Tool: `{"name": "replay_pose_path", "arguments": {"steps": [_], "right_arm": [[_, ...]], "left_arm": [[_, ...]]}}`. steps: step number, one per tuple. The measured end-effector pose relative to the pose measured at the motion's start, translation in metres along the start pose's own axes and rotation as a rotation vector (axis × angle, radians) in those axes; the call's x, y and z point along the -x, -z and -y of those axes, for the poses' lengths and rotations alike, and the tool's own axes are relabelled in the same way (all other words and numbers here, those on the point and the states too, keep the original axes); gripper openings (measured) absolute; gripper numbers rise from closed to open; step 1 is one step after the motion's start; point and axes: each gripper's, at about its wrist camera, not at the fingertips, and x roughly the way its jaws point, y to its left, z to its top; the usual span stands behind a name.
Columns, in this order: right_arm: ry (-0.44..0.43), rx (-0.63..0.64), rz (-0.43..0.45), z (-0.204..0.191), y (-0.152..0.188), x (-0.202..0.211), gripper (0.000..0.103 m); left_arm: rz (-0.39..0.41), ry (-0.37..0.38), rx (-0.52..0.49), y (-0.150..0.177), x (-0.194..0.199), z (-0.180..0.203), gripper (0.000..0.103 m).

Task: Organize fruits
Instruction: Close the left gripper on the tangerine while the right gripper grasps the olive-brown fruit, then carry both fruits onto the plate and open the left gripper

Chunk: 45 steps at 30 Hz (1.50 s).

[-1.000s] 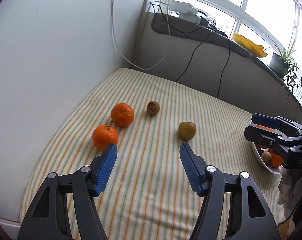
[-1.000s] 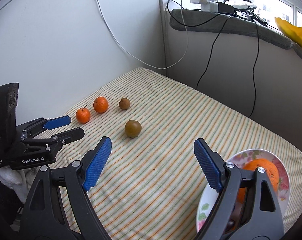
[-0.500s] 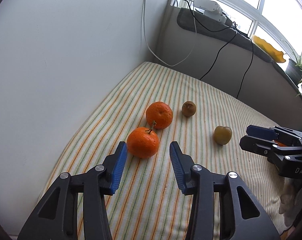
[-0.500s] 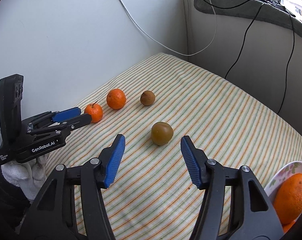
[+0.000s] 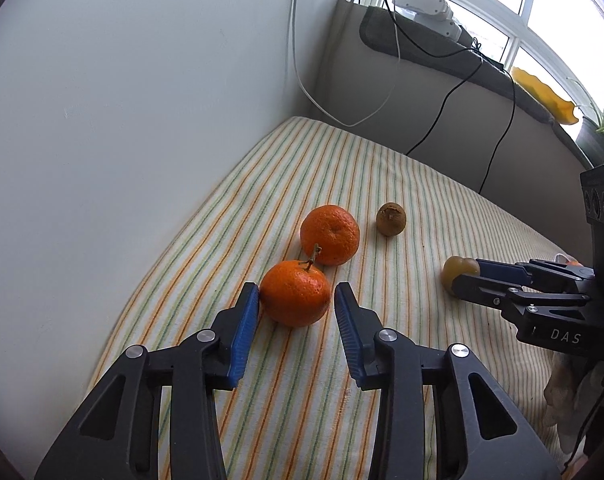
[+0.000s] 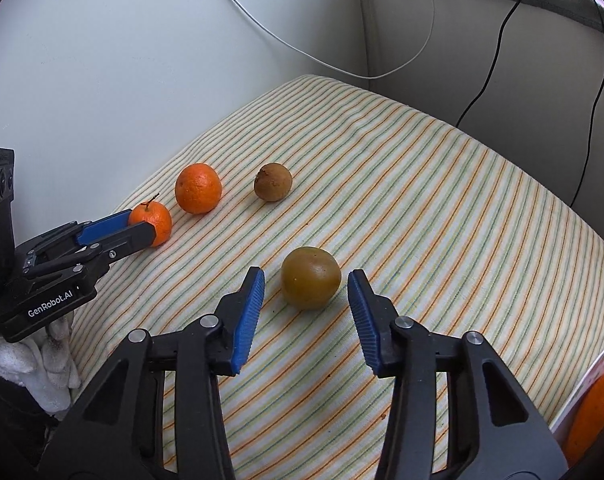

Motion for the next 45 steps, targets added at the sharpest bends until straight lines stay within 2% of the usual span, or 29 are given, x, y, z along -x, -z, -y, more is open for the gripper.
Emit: {"name": "replay_pose_path", "arguments": {"steps": [5, 8, 17, 32, 45], "right_arm": [[-0.001, -0.001, -0.012, 0.002, -0.001, -0.008, 0.042], [0.007, -0.001, -0.02, 0.002, -0.003, -0.015, 0.033], [0.003, -0.021, -0.001, 0.006, -0.002, -0.011, 0.03], [0.0, -0.027, 0.088, 0.013, 0.021, 0.049, 0.03], [0.039, -0.058, 0.169, 0.031, 0.048, 0.114, 0.03]], "left_arm": [[-0.004, 0.003, 0.01, 0.0, -0.002, -0.003, 0.036], [0.0, -0.002, 0.005, 0.001, -0.002, -0.002, 0.035], [0.013, 0.01, 0.008, 0.003, 0.006, 0.001, 0.035], [0.046, 0.105, -0.04, 0.005, 0.032, 0.045, 0.035], [0.045, 0.212, -0.11, 0.014, 0.043, 0.103, 0.035]]}}
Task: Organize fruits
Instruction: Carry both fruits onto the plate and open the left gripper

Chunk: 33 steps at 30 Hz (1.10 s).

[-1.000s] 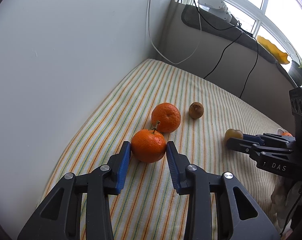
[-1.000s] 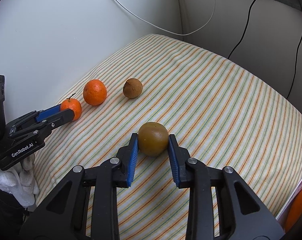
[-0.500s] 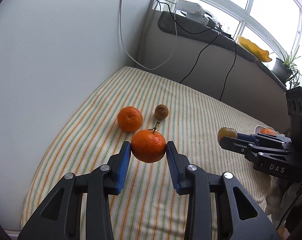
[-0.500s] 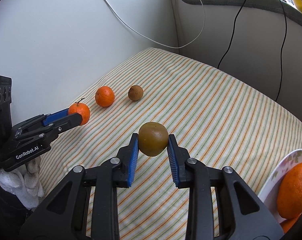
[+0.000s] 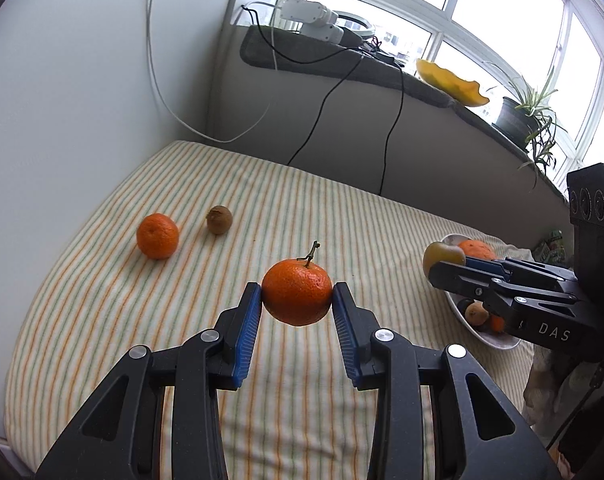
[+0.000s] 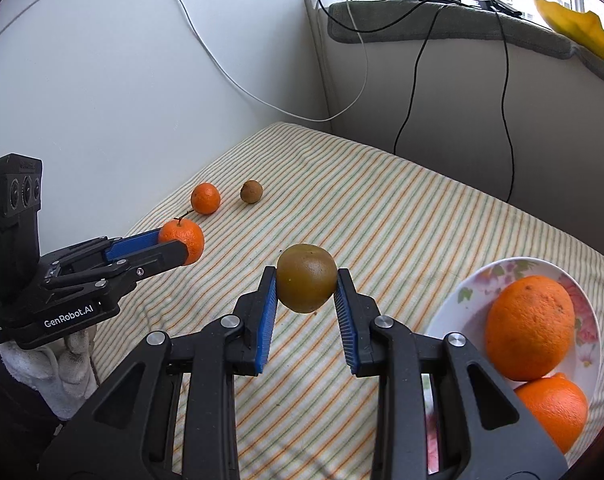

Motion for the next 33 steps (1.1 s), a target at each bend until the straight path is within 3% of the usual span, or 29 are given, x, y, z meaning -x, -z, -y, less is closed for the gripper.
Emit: {"name": "replay_pose_path", "arguments": {"steps": [19, 33], "right_arm": [[0.148, -0.113, 0.084, 0.082, 0.038, 0.086, 0.03], [0.215, -0.208, 0.114, 0.135, 0.051, 0.115, 0.03]], "left_arm": [[-0.059, 0.143, -0.124, 0.009, -0.022, 0.084, 0.035], [-0.097, 0.173, -0.191, 0.009, -0.044, 0.121, 0.035]]}}
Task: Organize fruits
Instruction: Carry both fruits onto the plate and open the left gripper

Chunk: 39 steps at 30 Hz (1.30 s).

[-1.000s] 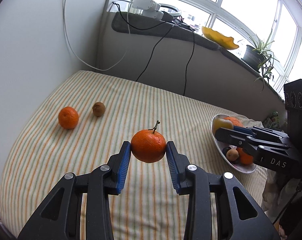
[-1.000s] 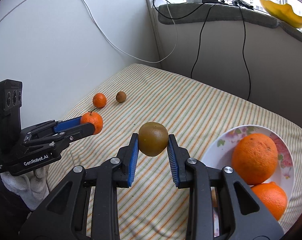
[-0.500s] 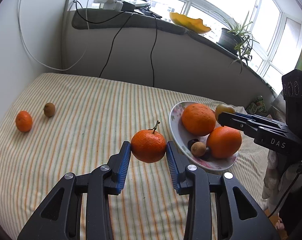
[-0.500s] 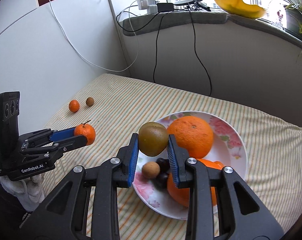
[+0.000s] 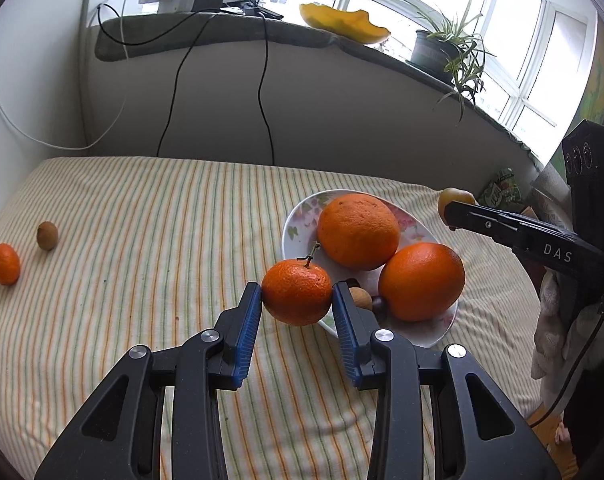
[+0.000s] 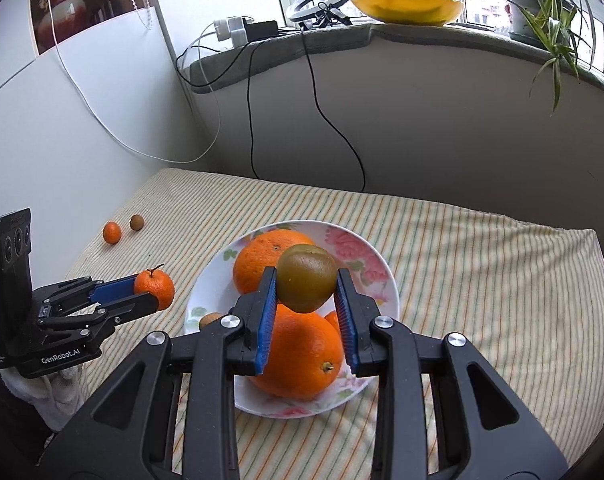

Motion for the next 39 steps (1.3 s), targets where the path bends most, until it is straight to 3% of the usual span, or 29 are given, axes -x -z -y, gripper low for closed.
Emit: {"name": "replay_pose_path", "arguments": {"steps": [14, 39], "right_arm": [[-0.011, -0.069, -0.04, 0.032, 0.003, -0.016, 0.03], [-0.036, -0.075, -0.072, 0.037, 0.002, -0.03, 0.03]], "left_arm": [[-0.032, -0.005, -0.022, -0.006, -0.021, 0.014, 0.035], [-0.045, 0.0, -0.027, -0.011, -0.03, 0.019, 0.035]]}}
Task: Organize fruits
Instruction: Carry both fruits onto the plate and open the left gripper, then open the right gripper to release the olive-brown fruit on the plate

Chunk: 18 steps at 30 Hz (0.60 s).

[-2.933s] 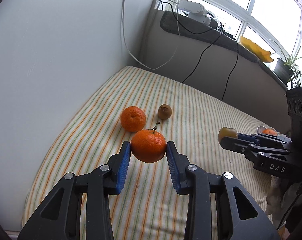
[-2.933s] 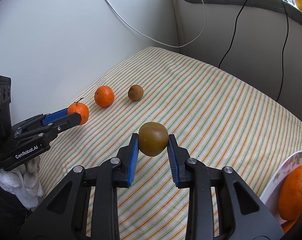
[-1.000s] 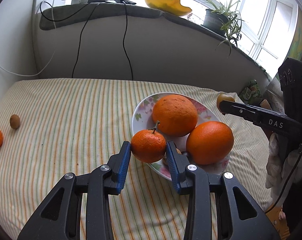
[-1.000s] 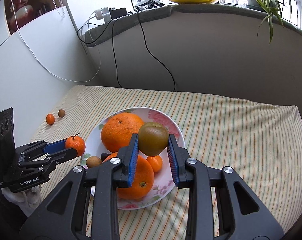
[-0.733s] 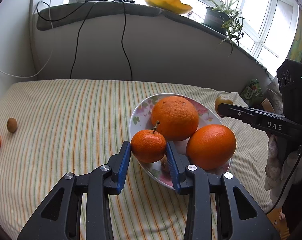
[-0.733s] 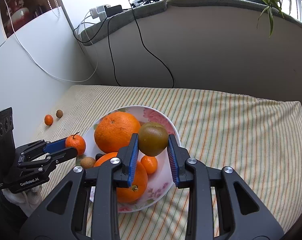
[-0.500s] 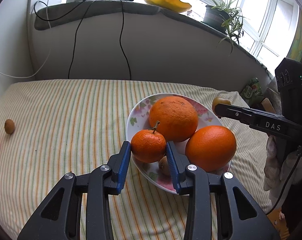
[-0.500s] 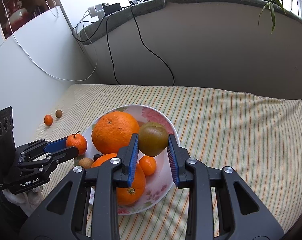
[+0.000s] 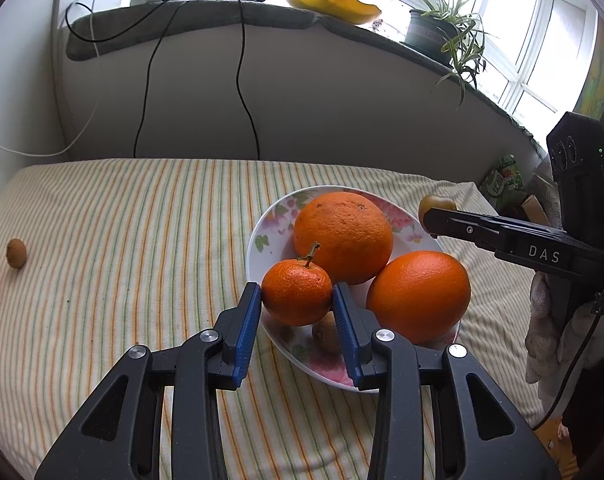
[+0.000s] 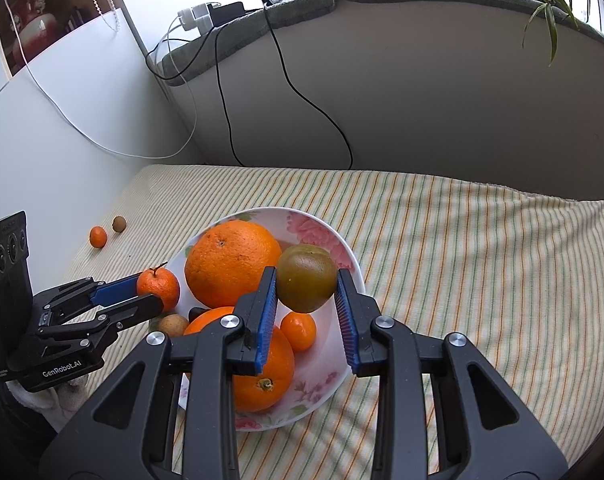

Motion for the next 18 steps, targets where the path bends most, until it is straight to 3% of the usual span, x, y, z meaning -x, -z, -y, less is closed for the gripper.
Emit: {"name": "replay_pose_path", "arguments": {"steps": [9, 10, 12, 16, 18], "right_arm": [[0.008, 0.009, -0.001, -0.002, 0.001, 0.002, 0.034], [0.009, 0.01, 0.0, -0.002, 0.0, 0.002, 0.037], [0.013, 0.015, 0.013, -0.002, 0.001, 0.005, 0.054], [0.01, 0.025, 0.028, -0.005, -0.001, 0.01, 0.061], [0.014, 0.033, 0.032, -0.007, -0.002, 0.011, 0.07]], "left_arm": [[0.01, 0.005, -0.003, 0.0, 0.002, 0.0, 0.036], [0.012, 0.006, -0.005, -0.001, 0.003, 0.0, 0.036], [0.017, 0.003, -0.008, -0.001, 0.005, 0.001, 0.04], [0.021, 0.004, -0.008, -0.001, 0.006, 0.002, 0.042], [0.025, 0.005, -0.008, -0.001, 0.007, 0.002, 0.048]]}}
